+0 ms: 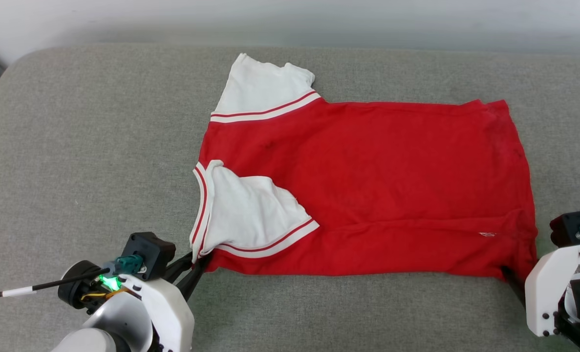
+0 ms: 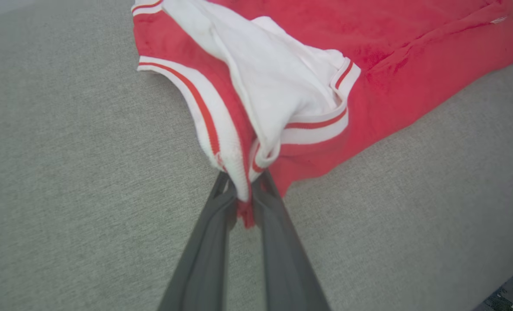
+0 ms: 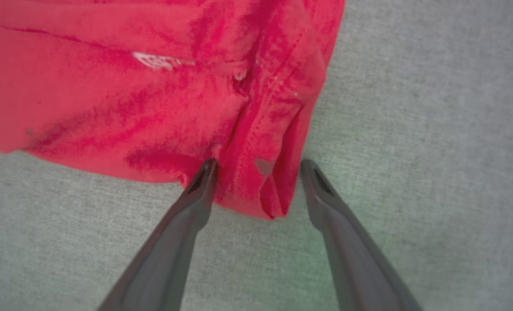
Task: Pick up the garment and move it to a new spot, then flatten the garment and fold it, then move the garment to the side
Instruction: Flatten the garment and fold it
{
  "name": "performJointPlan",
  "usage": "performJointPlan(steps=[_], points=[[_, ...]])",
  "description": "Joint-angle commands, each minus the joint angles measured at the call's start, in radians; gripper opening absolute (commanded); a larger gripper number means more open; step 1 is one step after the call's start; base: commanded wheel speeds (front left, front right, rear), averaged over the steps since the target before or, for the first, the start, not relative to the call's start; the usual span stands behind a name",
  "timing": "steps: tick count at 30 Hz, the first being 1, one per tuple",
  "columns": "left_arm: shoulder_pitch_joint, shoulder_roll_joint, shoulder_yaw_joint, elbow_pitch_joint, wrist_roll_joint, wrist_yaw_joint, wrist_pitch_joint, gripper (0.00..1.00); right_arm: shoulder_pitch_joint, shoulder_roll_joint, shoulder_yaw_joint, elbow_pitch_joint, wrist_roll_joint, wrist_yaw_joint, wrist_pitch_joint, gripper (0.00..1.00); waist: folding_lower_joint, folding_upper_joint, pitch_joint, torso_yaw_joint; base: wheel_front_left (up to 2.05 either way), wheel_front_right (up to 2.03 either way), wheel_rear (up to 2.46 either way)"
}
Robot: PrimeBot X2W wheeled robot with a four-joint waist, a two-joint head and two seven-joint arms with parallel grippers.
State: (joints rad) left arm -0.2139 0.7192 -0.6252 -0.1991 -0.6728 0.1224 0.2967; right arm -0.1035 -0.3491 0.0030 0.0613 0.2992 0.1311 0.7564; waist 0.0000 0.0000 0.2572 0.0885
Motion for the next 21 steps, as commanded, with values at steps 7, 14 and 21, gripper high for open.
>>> performJointPlan(steps=[7,14,21], points=[[-0.016,0.013,-0.017,0.011,0.024,-0.004,0.012,0.00,0.013,0.010,0.075,0.099,0.044,0.001,0.038,0.00,0.0000,0.0000,0.031,0.011,0.00,0.00,0.00],[-0.005,0.028,-0.027,0.055,0.028,-0.015,0.016,0.00,0.016,-0.065,0.068,0.106,0.070,-0.001,0.019,0.00,0.0000,0.0000,0.007,0.001,0.00,0.00,0.00],[0.051,0.050,-0.051,0.084,-0.006,-0.029,0.045,0.00,0.066,-0.154,0.061,0.016,0.150,-0.001,0.068,0.00,0.0000,0.0000,-0.067,-0.016,0.00,0.00,0.00]])
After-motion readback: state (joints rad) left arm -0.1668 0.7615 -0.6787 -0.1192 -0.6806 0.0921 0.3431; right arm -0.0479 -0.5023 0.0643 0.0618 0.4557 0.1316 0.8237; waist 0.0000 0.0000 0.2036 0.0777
